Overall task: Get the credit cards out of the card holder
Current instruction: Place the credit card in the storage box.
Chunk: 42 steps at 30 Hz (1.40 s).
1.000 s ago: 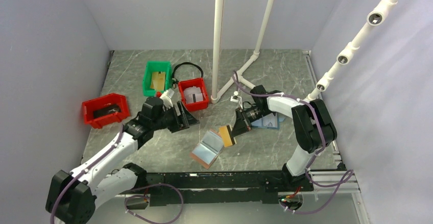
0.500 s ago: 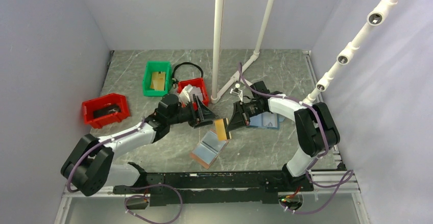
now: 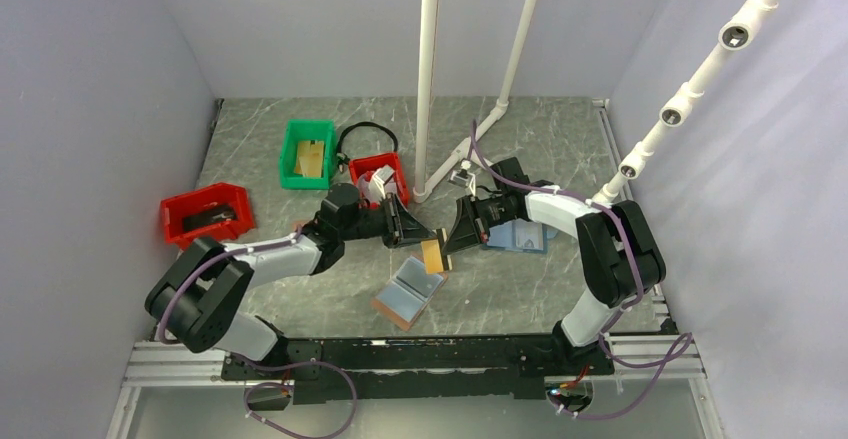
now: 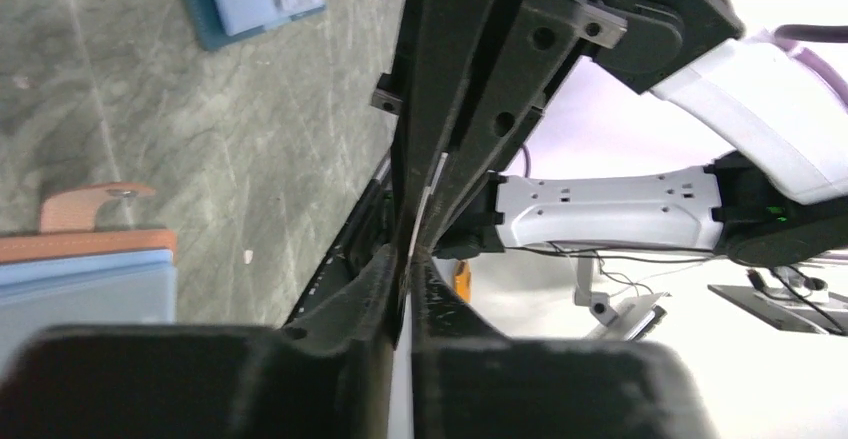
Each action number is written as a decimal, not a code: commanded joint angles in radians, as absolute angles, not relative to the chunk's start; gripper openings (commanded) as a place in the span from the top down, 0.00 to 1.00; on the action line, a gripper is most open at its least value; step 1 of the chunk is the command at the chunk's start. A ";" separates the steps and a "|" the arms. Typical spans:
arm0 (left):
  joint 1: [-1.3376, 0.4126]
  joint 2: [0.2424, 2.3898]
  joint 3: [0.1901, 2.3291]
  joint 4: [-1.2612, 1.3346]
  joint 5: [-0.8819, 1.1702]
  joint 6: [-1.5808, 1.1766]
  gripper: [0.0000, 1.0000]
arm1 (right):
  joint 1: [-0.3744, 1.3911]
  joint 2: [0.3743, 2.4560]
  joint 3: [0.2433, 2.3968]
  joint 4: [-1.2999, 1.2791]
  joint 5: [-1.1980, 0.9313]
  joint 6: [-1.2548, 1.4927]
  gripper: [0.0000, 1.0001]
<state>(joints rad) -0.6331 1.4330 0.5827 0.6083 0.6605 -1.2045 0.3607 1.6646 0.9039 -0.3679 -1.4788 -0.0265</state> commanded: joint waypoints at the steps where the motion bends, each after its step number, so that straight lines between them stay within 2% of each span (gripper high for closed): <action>1: -0.638 1.465 0.575 0.796 0.744 -1.240 0.98 | 0.353 1.648 0.901 -0.331 -1.513 -0.024 1.00; 5: -0.637 1.464 0.570 0.816 0.766 -1.239 1.00 | 0.353 1.647 0.903 -0.334 -1.507 -0.026 0.99; 6: -0.635 1.451 0.573 0.785 0.766 -1.222 1.00 | 0.352 1.647 0.907 -0.346 -1.504 -0.034 0.94; 8: -0.624 1.414 0.589 0.691 0.769 -1.160 1.00 | 0.351 1.648 0.925 -0.406 -1.488 -0.102 0.72; 10: -0.592 1.353 0.618 0.508 0.781 -1.076 1.00 | 0.351 1.658 0.978 -0.574 -1.427 -0.277 0.51; 11: -0.565 1.317 0.647 0.380 0.790 -1.010 1.00 | 0.351 1.667 1.023 -0.694 -1.386 -0.392 0.45; 13: -0.497 1.212 0.725 0.009 0.775 -0.865 1.00 | 0.350 1.689 1.106 -0.871 -1.312 -0.556 0.39; 15: -0.414 1.141 0.788 -0.262 0.737 -0.740 1.00 | 0.342 1.691 1.124 -0.935 -1.273 -0.622 0.37; 18: -0.274 1.089 0.878 -0.570 0.683 -0.581 1.00 | 0.340 1.664 1.091 -0.886 -1.245 -0.623 0.36; 22: -0.092 1.079 0.966 -0.760 0.628 -0.456 1.00 | 0.335 1.657 1.063 -0.881 -1.209 -0.668 0.35; 26: 0.060 1.088 1.036 -0.776 0.573 -0.400 1.00 | 0.296 1.670 1.065 -0.933 -1.212 -0.745 0.33; 32: 0.155 1.169 1.091 -0.666 0.514 -0.305 1.00 | 0.255 1.654 1.048 -0.950 -1.212 -0.792 0.32; 37: 0.198 1.363 1.174 -0.510 0.520 -0.156 1.00 | 0.248 1.653 1.051 -0.975 -1.210 -0.821 0.32; 42: 0.210 1.625 1.395 -0.498 0.583 -0.071 1.00 | 0.248 1.625 1.016 -0.959 -1.186 -0.808 0.32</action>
